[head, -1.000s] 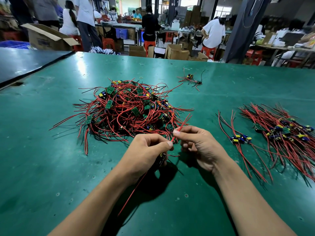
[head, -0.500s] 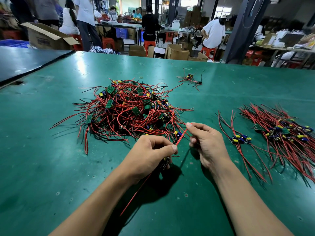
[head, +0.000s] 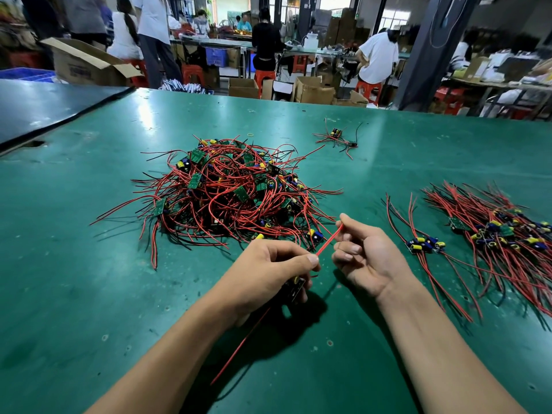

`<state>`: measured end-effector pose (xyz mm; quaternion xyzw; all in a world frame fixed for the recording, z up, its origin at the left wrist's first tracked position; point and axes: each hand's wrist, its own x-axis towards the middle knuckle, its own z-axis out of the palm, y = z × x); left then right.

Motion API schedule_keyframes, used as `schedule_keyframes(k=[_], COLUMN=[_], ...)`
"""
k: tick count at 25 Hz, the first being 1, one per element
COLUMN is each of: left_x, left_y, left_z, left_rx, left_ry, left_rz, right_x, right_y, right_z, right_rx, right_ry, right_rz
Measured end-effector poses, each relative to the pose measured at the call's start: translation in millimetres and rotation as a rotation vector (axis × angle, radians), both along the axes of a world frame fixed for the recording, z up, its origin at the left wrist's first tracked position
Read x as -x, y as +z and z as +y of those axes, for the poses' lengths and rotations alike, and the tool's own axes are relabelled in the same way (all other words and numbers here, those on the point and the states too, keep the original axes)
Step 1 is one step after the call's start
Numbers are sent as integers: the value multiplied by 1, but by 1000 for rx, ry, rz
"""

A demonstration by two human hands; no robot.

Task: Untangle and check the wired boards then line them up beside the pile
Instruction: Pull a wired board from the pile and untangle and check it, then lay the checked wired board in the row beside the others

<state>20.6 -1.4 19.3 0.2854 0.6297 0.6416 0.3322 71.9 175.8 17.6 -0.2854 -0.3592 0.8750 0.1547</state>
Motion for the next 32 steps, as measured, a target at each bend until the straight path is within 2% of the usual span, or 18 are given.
schedule_keyframes(k=[3, 7, 10, 14, 16, 20, 22, 25, 27, 30, 32], left_x=[0, 6, 9, 10, 11, 13, 14, 13, 11, 12, 12], left_y=[1, 8, 12, 13, 12, 10, 8, 6, 3, -7, -10], left_z=[3, 4, 2, 2, 3, 2, 4, 8, 7, 1, -3], left_rx=[75, -30, -102, -164, -199, -229, -227, -271, -242, 12, 152], left_ry=[62, 145, 162, 192, 200, 172, 160, 177, 273, 537, 615], left_rz=[-97, -320, -411, -429, -436, -481, -479, -470, -279, 380, 669], right_x=[1, 2, 1, -2, -4, -3, -2, -2, -2, -3, -8], right_y=[-6, -6, -3, 3, 4, -5, -7, -5, -2, 1, 1], right_z=[0, -1, -6, -21, -33, -52, -50, -41, -34, -17, 1], right_rx=[-297, -377, -453, -618, -804, -1238, -1300, -1247, -1174, -1143, -1261], right_ry=[-82, -61, -33, 107, 196, 187, 140, 99, 50, -125, -214], right_rz=[-77, -108, -85, 68, 120, -12, -40, -38, -38, -91, -222])
